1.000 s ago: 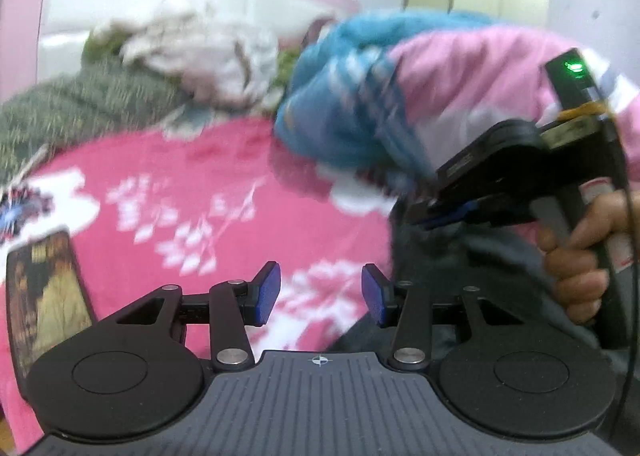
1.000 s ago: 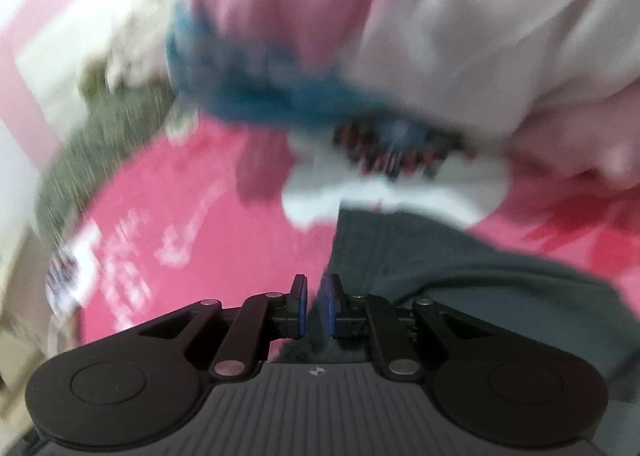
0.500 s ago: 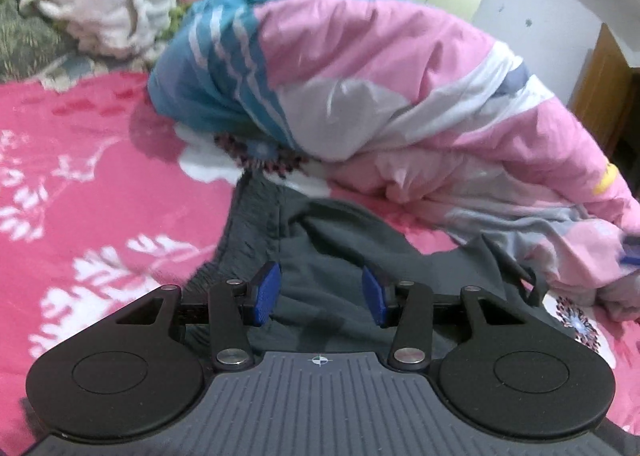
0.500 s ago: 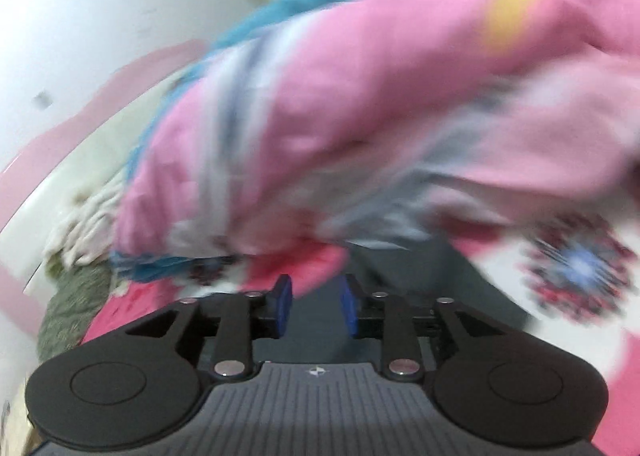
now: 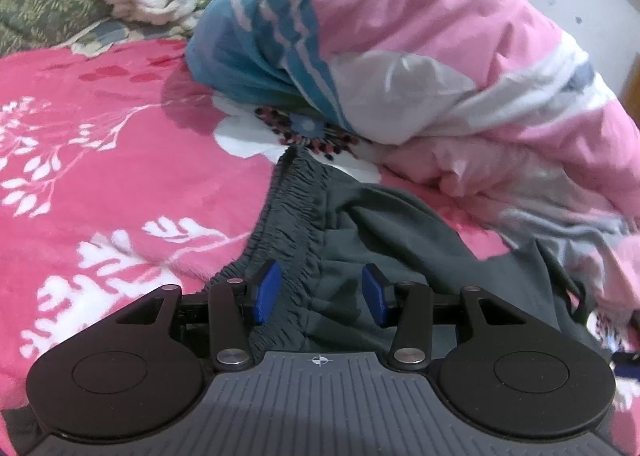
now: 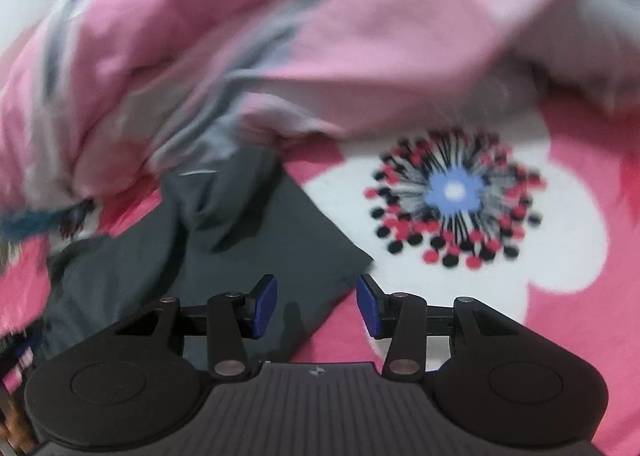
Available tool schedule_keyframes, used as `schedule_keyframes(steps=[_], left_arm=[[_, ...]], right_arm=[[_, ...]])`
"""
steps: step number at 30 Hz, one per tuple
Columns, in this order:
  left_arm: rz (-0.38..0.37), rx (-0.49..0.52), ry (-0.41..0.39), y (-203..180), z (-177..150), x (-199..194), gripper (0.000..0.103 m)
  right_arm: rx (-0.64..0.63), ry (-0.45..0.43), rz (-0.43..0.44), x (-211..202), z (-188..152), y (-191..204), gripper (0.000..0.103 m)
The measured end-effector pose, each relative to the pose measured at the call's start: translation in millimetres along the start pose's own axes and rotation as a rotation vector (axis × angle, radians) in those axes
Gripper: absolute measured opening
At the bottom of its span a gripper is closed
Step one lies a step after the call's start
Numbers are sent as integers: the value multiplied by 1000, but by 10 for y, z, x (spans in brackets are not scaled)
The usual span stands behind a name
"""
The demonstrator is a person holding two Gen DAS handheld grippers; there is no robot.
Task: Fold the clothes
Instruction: 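Lay the waistband down with the right gripper and open it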
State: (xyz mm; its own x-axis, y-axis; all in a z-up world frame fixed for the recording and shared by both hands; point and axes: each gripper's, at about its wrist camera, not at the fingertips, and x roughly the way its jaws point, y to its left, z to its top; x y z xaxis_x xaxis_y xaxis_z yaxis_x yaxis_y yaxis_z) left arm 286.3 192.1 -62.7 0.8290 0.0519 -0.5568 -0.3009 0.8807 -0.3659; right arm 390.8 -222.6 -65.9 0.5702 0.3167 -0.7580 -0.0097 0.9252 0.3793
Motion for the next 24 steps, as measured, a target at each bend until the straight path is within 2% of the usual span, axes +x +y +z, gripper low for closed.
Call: schedule_keyframes(steps=[4,5,6,7,8,13,17,21,24], left_arm=[[13,-1,-8,-3,7,27,45],[17,3,-10,-9,6,31,45],[21,7,-11,-16,5,35,45],[23,9,-13,-23,5,38,45],[25,10,-14,-28,5,40,45],[20,-1,-17,-9,11,34,45],[12,-15,-17,13,20,38,45],[15,-5,-19,6,11,37,45],[16,-2,-19,3,7,40,45]], right_arm=[[38,-9,20,109,16,-131,46],[41,-17,26,110,21,-144,41],[41,-24,31,110,26,-153,35],[44,-28,38,107,28,-167,15],[47,-30,46,102,28,-183,3],[105,-110,80,-231,-54,-269,2],[189,-138,84,-558,-248,-412,2],[293,-129,59,-707,-519,-645,2],[344,-76,46,-663,-674,-785,3]])
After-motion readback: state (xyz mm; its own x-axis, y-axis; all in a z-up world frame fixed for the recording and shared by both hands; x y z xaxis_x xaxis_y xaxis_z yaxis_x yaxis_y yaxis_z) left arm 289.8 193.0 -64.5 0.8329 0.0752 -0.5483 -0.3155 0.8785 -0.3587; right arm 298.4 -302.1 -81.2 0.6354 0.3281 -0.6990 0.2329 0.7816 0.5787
